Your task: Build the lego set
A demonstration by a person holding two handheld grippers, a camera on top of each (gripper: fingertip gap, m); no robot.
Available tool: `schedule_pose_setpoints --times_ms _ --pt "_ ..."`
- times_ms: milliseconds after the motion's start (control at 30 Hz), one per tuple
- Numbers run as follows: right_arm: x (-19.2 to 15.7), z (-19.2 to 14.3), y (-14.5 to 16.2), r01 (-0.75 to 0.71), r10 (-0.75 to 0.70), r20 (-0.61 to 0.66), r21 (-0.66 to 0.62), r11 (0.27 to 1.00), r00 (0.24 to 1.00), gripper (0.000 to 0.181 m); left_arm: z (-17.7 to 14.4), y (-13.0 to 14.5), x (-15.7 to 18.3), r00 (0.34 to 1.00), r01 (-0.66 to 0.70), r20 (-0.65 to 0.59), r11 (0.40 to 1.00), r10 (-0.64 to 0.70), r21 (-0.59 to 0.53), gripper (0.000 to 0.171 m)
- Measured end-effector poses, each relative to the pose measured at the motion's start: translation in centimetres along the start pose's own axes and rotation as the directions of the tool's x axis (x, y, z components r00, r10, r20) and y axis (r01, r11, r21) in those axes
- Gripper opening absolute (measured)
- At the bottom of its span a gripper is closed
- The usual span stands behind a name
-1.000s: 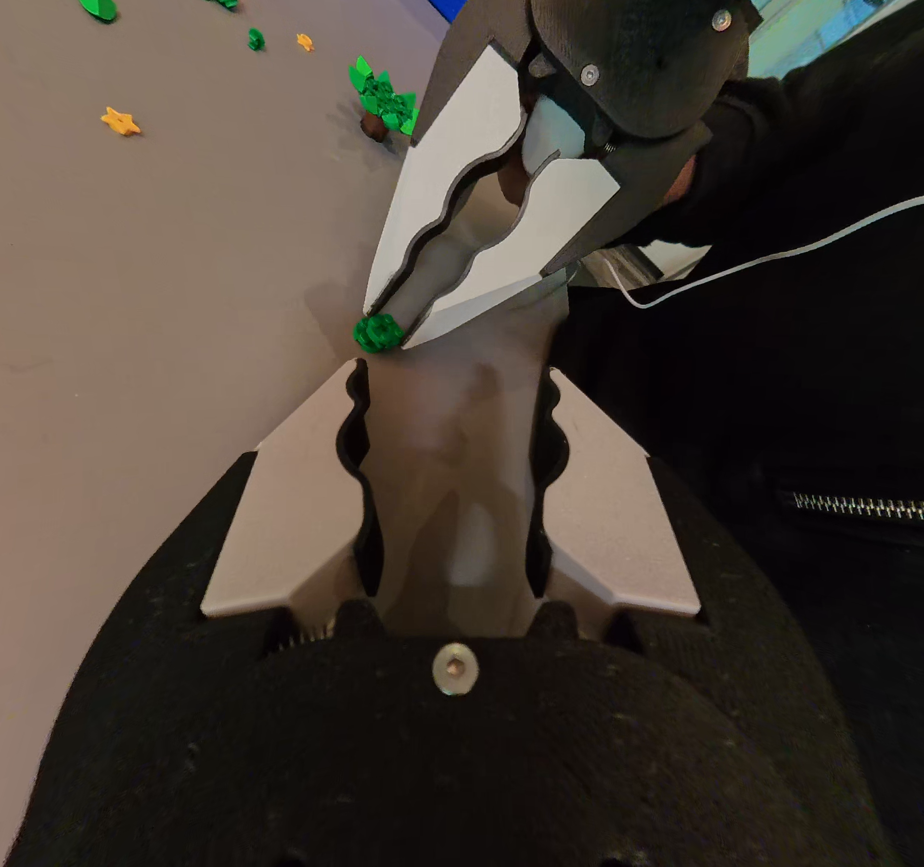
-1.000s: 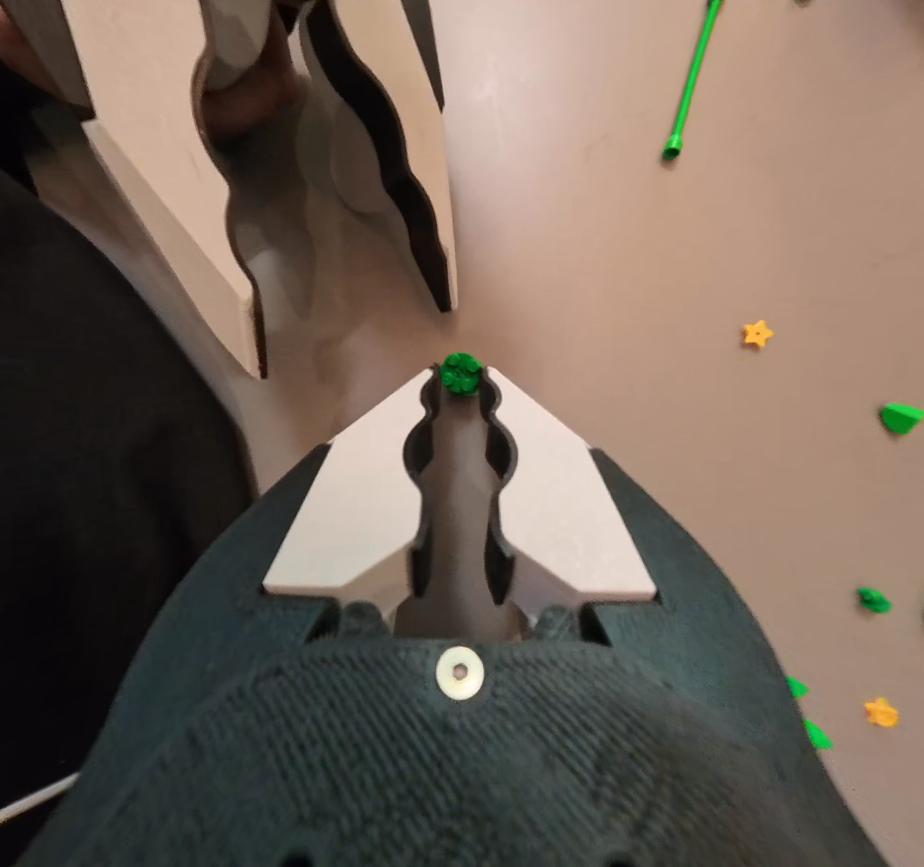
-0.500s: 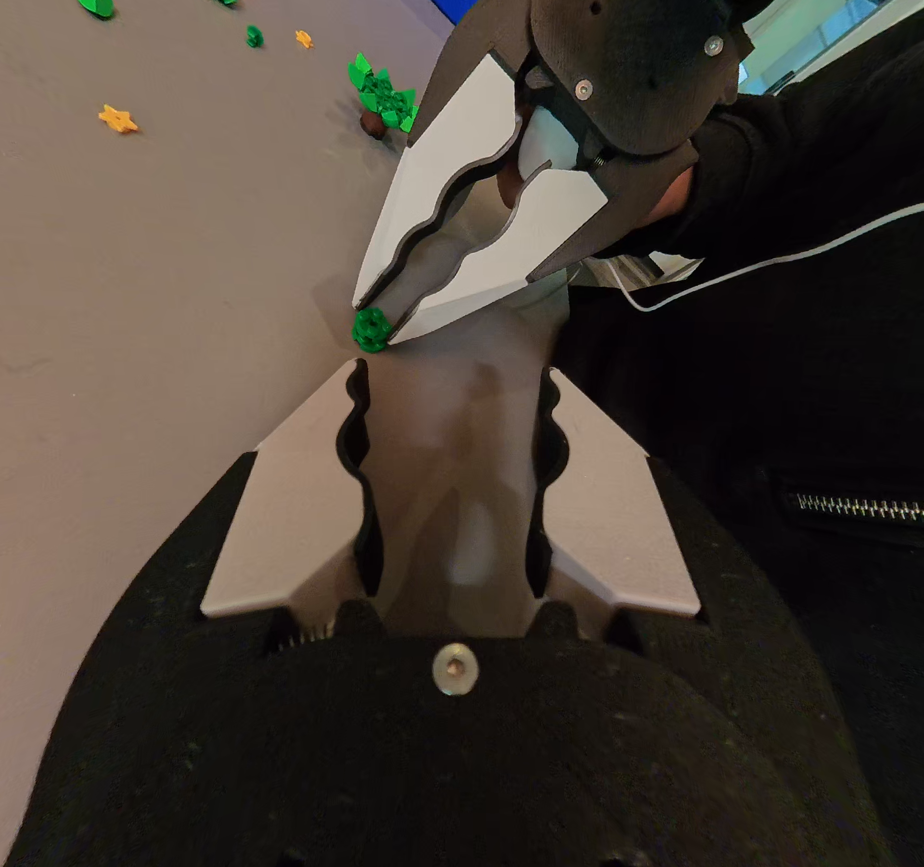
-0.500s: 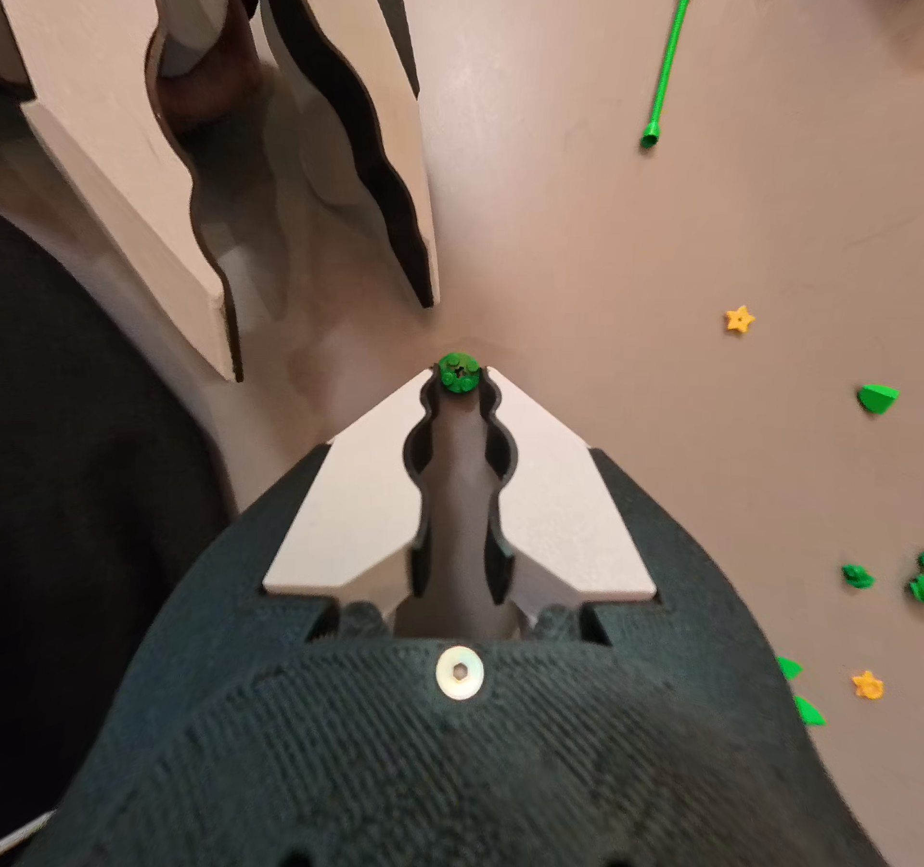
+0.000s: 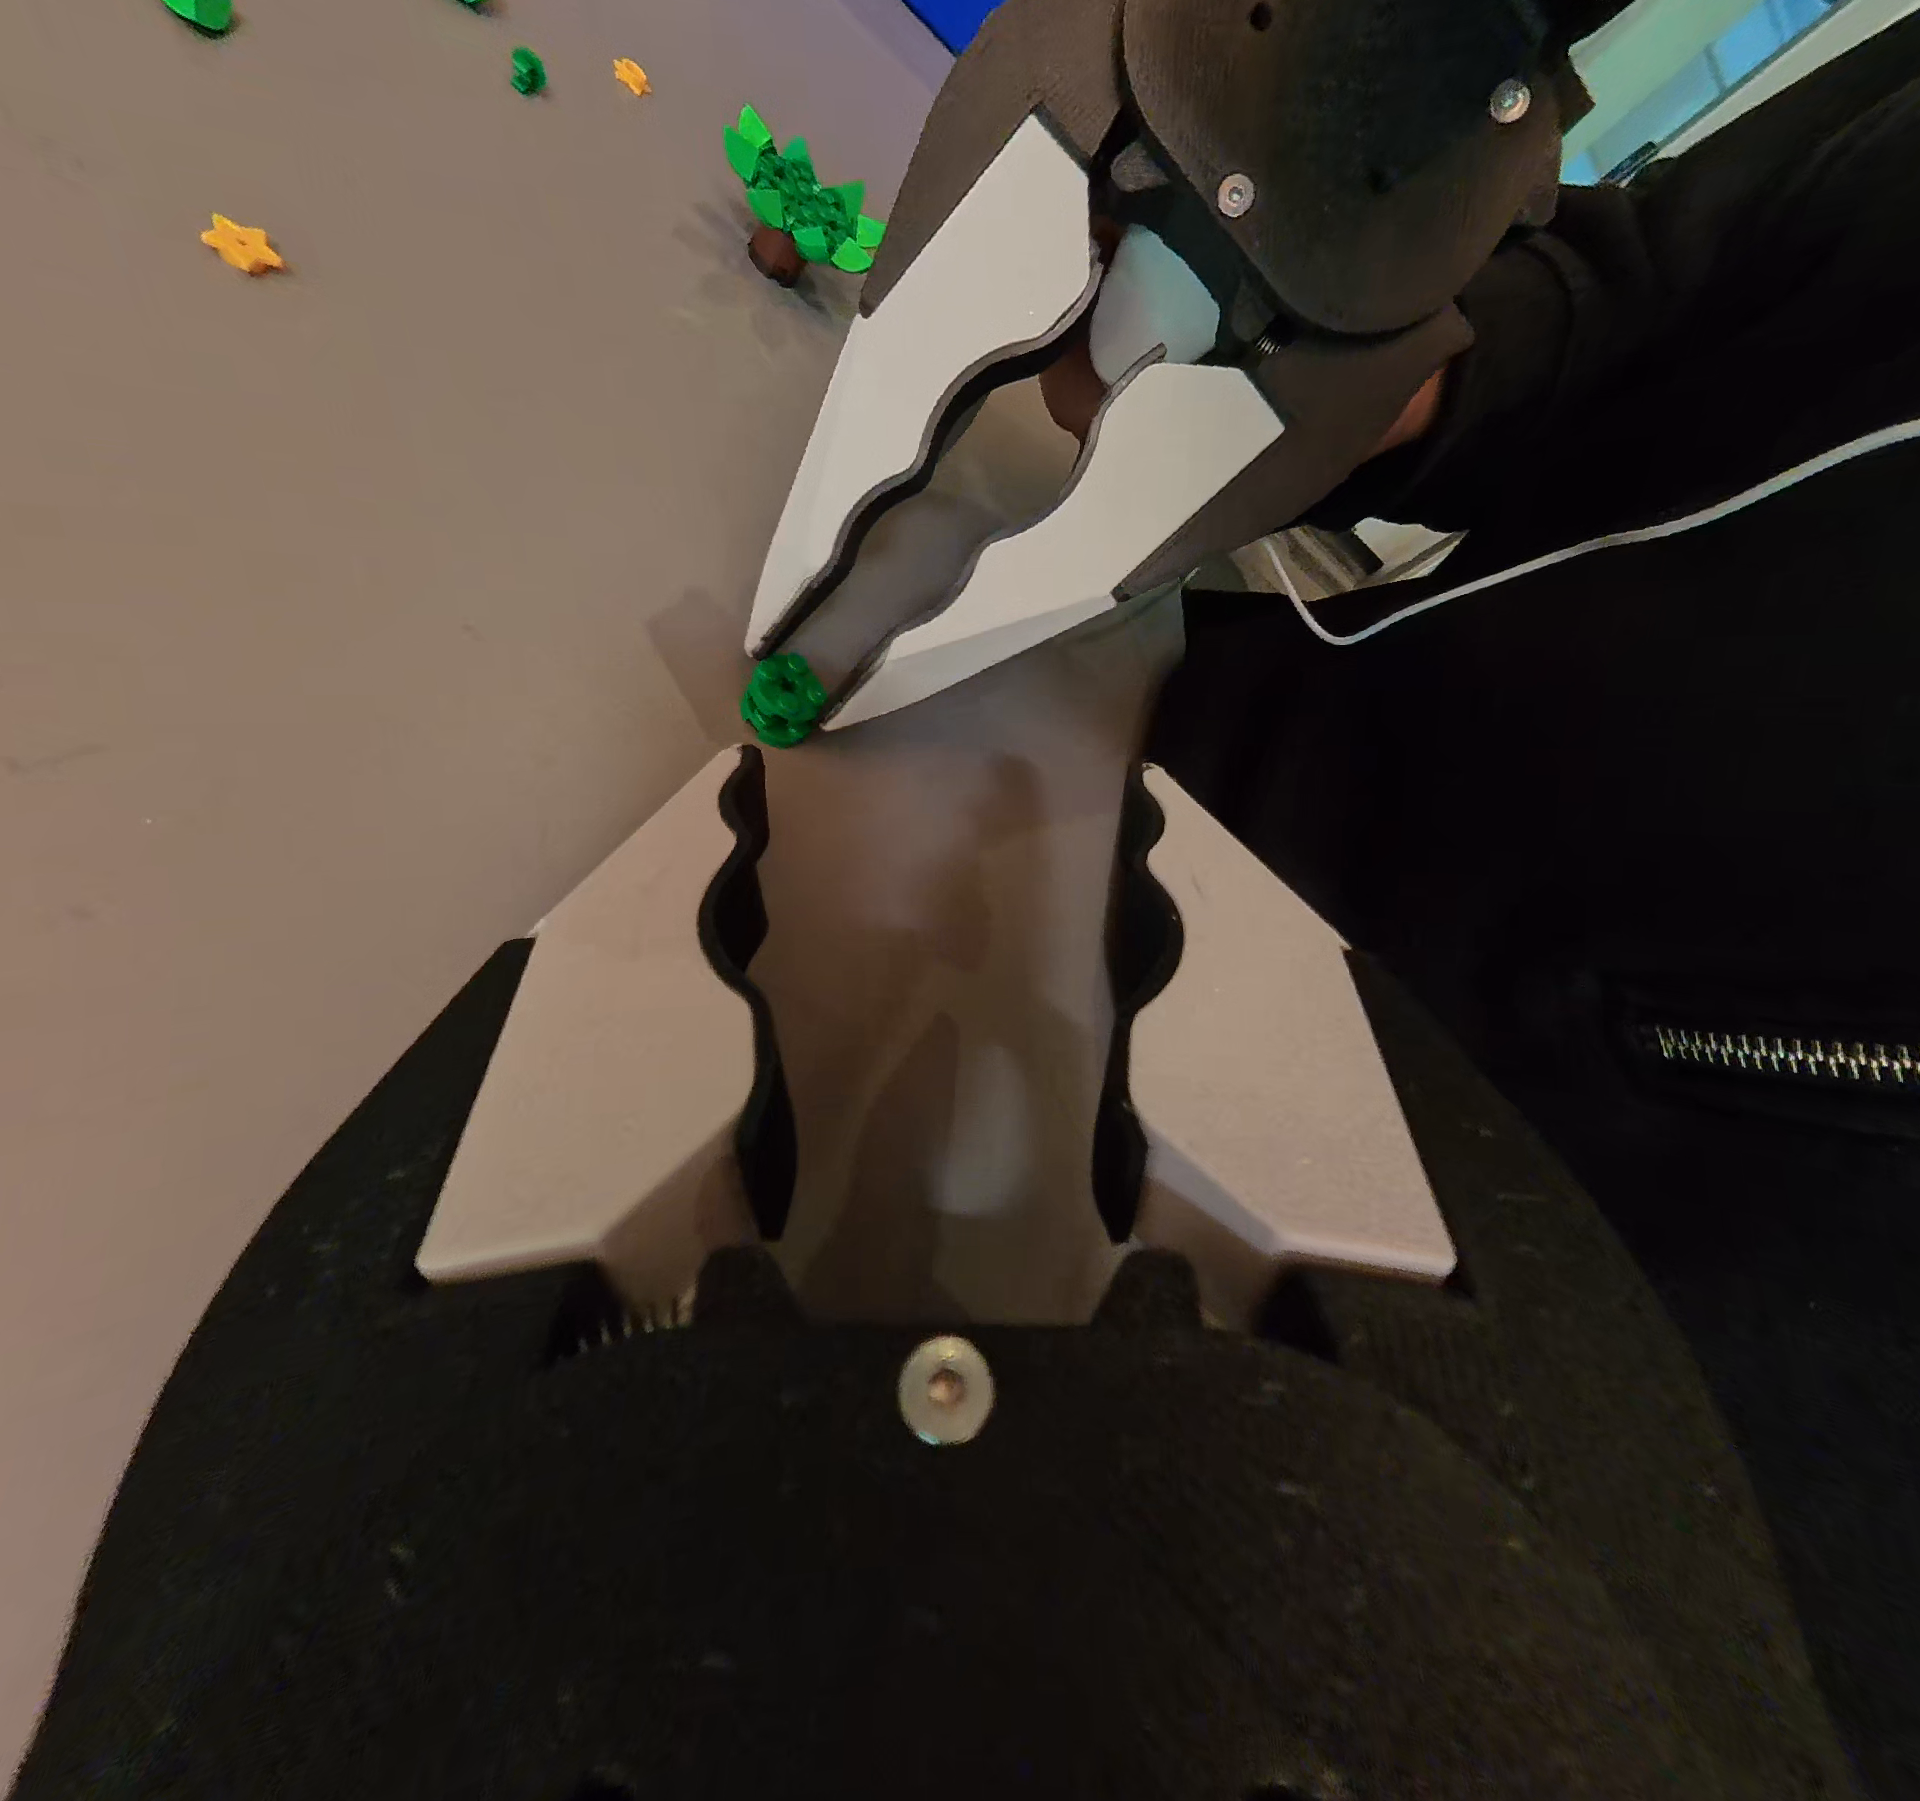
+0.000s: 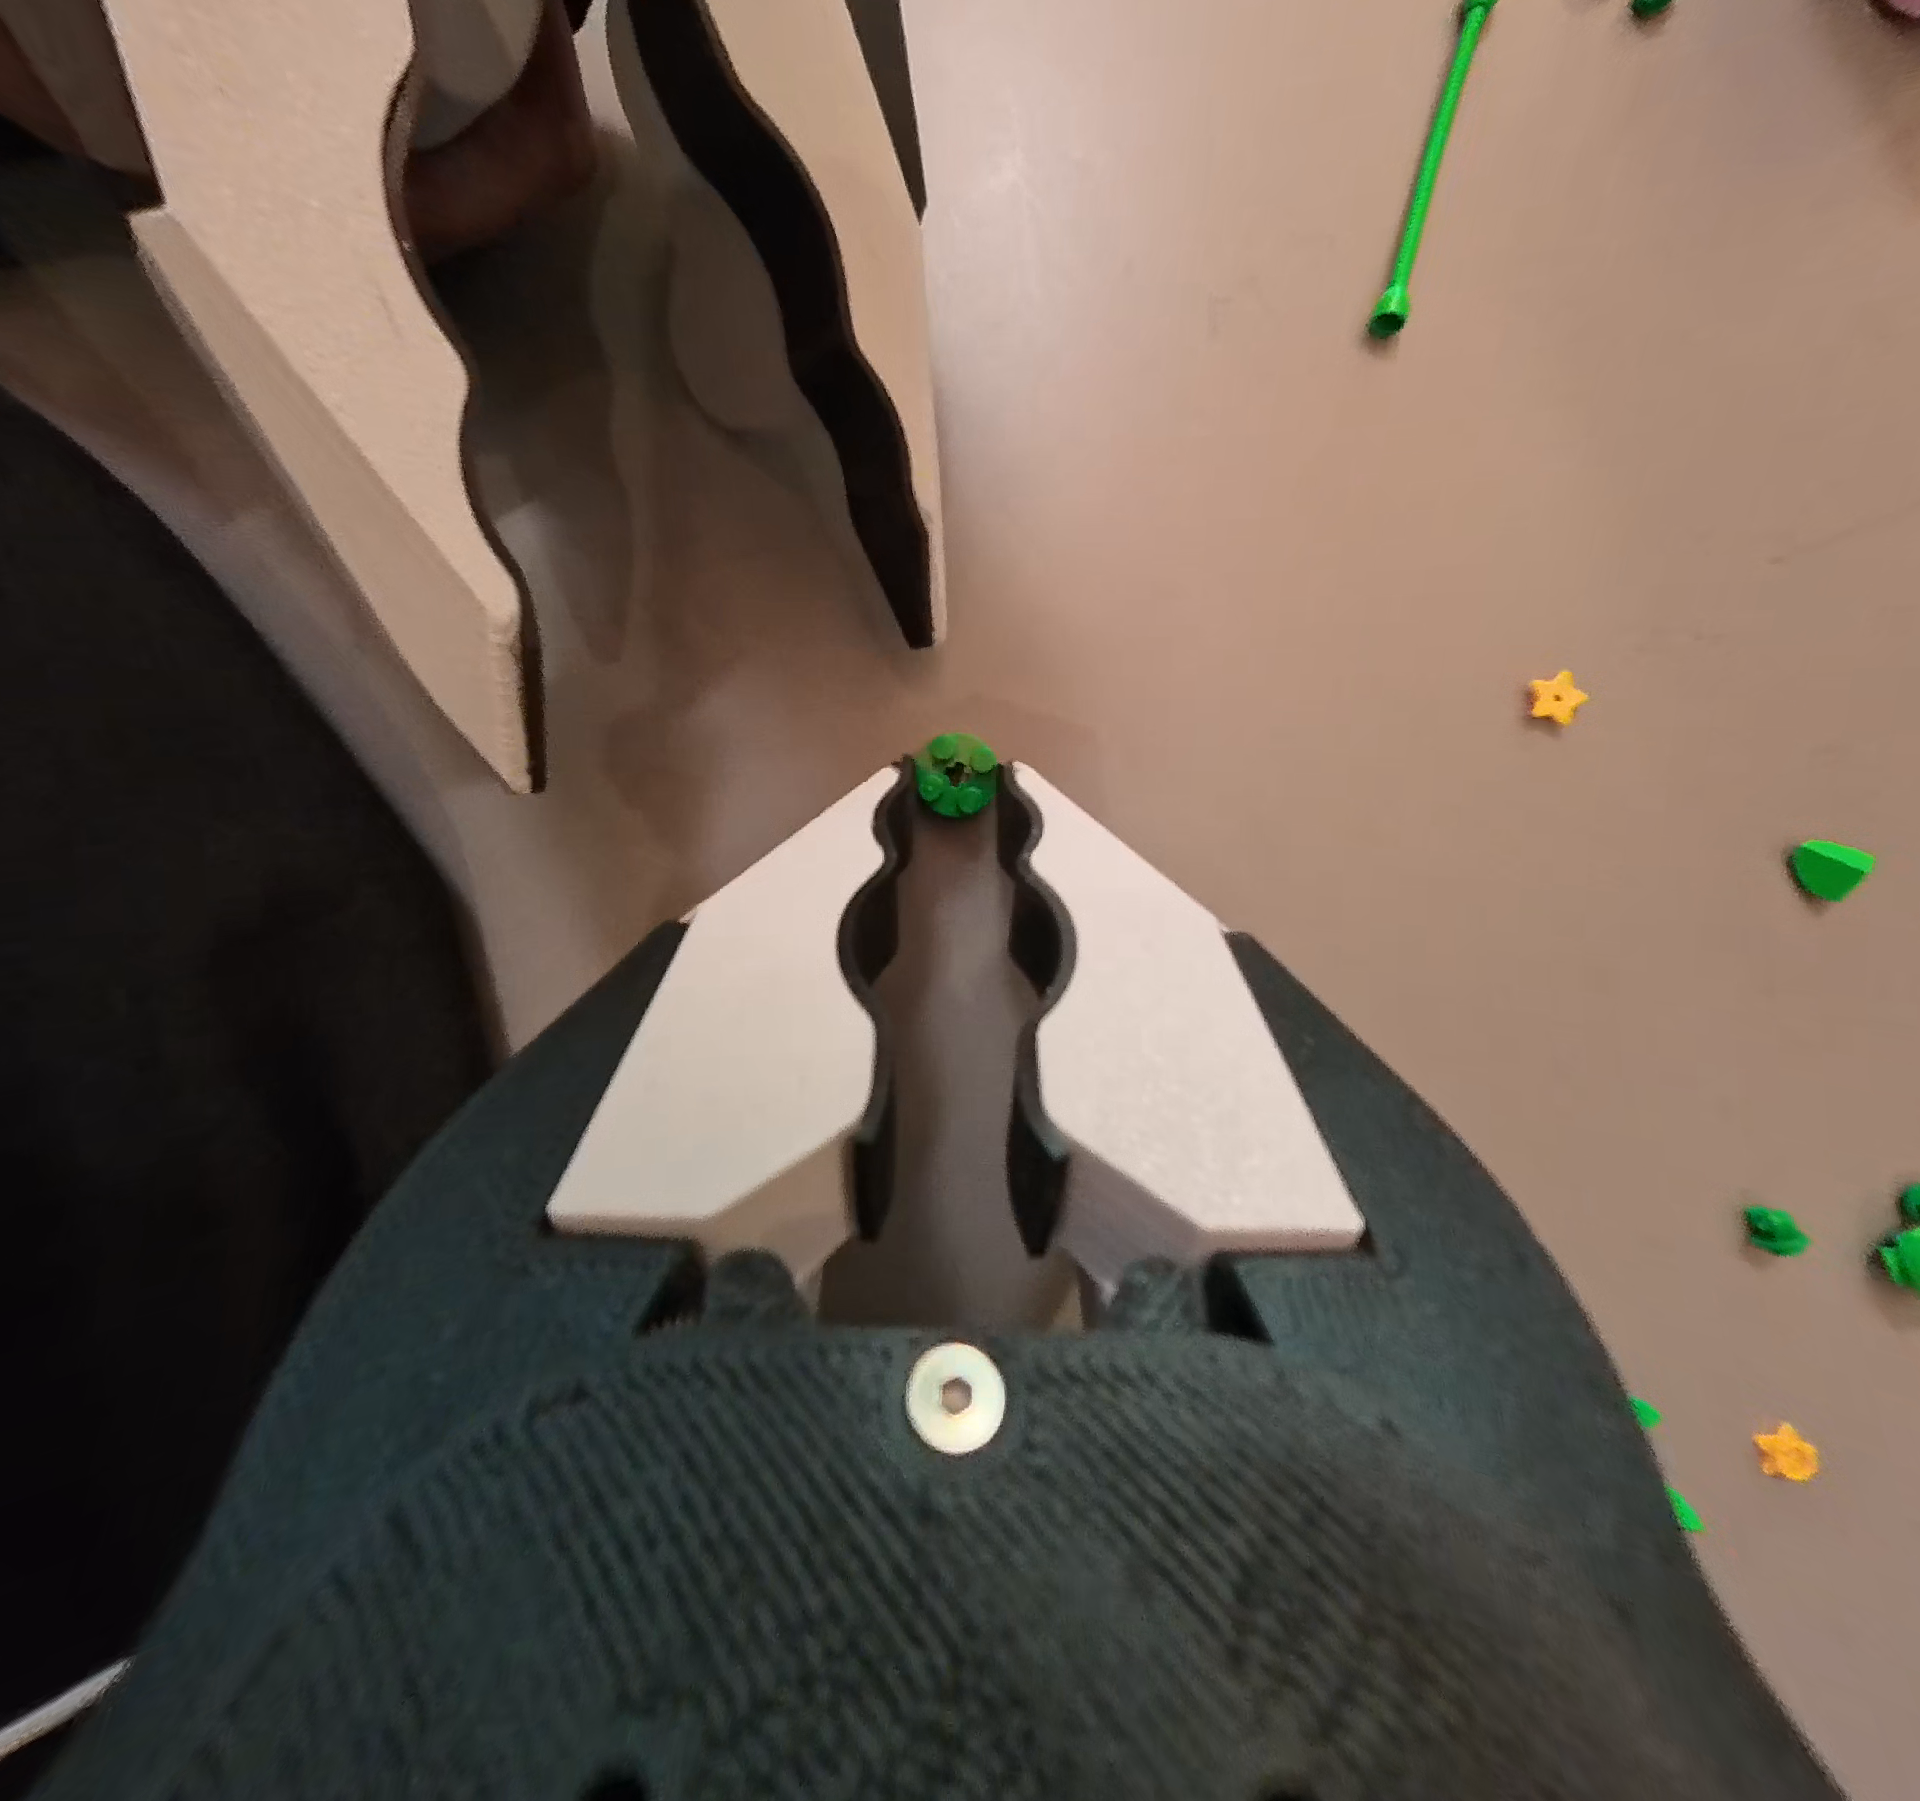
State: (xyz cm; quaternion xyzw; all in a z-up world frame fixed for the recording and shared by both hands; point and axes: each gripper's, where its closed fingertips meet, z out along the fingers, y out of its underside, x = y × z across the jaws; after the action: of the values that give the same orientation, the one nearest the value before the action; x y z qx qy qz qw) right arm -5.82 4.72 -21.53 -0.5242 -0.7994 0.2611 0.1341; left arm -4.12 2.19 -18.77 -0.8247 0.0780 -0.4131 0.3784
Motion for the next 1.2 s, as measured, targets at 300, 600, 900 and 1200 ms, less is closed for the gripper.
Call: schedule_pose_setpoints --times_ms 300,600,900,1200 --pt "-0.3 0.1 0.2 0.012 -0.012 0.015 -0.011 1.000 1.000 0.014 0.0 0.0 0.0 1.000 0.000 0.001 1.000 0.000 -0.001 0.065" --pt "-1.2 -0.9 -0.2 0.248 -0.248 0.152 0.022 0.969 0.957 0.014 0.1 0.1 0.1 1.000 -0.006 0.003 1.000 0.006 -0.006 0.065" --pt "-0.6 -0.7 -0.1 0.590 -0.592 0.265 0.094 0.802 0.761 0.013 -0.1 0.0 0.0 1.000 0.003 0.001 1.000 -0.003 0.001 0.065" --pt "-0.6 -0.3 0.1 0.702 -0.685 0.371 0.111 0.703 0.627 0.013 0.0 0.1 0.0 1.000 -0.003 0.000 1.000 0.003 -0.006 0.065"
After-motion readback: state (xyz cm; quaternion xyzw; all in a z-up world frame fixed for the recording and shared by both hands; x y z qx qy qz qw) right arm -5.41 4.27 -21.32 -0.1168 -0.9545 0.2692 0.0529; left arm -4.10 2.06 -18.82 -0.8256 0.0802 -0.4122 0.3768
